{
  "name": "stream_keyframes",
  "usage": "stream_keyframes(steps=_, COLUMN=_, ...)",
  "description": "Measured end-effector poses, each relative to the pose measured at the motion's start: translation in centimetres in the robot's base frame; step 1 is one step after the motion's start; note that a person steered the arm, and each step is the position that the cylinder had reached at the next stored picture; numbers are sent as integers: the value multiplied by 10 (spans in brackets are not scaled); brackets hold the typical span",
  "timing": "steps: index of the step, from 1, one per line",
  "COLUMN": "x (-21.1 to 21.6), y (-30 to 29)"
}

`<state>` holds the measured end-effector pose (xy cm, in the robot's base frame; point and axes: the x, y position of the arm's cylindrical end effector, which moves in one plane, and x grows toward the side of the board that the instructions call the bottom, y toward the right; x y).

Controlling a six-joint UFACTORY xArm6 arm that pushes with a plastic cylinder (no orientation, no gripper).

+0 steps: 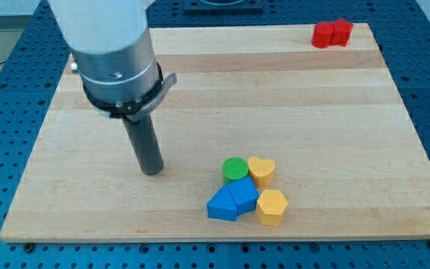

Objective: Move the green circle to the centre of the board

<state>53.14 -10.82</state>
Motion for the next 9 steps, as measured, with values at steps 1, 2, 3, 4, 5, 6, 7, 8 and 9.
stream_keyframes(steps=1, x=3, y=23)
stream_keyframes(steps=2, x=3, y=43)
stream_keyframes(steps=3, x=15, y=44)
stream_keyframes(steps=4, x=25, y=50)
stream_keyframes(steps=5, x=27, y=63)
stream_keyframes(steps=6, x=27, y=78)
stream_keyframes(steps=7, x=26, y=95)
stream_keyframes(steps=8, x=16, y=120)
stream_keyframes(steps=9, x=-20, y=133)
